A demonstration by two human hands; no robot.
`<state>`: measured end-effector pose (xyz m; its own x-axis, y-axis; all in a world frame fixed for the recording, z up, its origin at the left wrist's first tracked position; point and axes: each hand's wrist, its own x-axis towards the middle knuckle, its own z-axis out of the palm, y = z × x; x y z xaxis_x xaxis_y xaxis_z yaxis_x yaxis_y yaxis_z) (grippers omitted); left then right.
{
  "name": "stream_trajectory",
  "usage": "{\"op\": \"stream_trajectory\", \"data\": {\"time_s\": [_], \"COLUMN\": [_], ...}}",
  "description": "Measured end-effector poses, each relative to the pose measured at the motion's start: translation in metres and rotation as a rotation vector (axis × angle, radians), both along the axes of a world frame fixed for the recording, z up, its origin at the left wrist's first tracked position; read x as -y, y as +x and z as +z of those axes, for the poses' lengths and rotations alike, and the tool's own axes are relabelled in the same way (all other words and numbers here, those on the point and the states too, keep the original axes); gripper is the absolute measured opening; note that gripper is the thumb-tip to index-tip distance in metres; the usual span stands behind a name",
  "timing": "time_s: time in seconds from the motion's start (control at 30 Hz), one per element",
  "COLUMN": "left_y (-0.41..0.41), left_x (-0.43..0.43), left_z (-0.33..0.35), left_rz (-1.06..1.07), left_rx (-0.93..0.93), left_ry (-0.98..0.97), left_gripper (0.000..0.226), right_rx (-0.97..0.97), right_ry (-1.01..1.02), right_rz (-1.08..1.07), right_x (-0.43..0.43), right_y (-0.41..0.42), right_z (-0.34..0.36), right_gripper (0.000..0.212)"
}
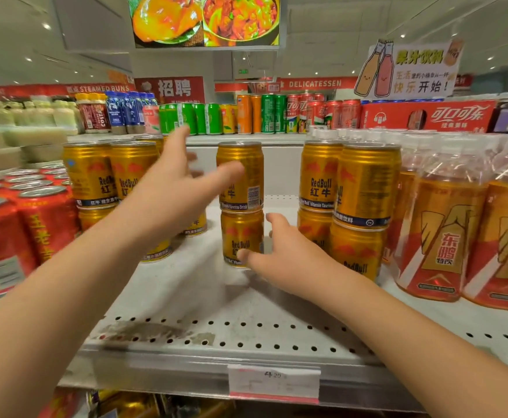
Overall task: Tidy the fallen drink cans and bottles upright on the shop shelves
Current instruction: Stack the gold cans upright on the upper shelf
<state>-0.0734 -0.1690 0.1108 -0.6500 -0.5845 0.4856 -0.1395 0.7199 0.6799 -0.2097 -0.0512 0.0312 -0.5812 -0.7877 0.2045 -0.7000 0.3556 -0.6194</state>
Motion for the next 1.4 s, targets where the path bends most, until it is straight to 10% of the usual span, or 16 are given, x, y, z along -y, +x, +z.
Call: {"op": "stream_trajectory", "data": {"time_s": [0.27, 1.4], "left_y": [-0.005, 0.015], "left_x": [0.007, 0.029], "left_z": [0.026, 0.033], "left_rz": [-0.074, -0.033], "left_rx": [0.018, -0.058], "left_ry": [-0.451, -0.868], "left_gripper": [0.029, 0.034], "right_rx": [0.052, -0.199], "right_ry": [-0.091, -0.118], "right_rz": [0.024, -0.102], "right_x": [0.017, 0.007], "right_y": [-0.008, 0.068], "right_z": [0.002, -0.004], "right_gripper": [0.060, 0.065]}}
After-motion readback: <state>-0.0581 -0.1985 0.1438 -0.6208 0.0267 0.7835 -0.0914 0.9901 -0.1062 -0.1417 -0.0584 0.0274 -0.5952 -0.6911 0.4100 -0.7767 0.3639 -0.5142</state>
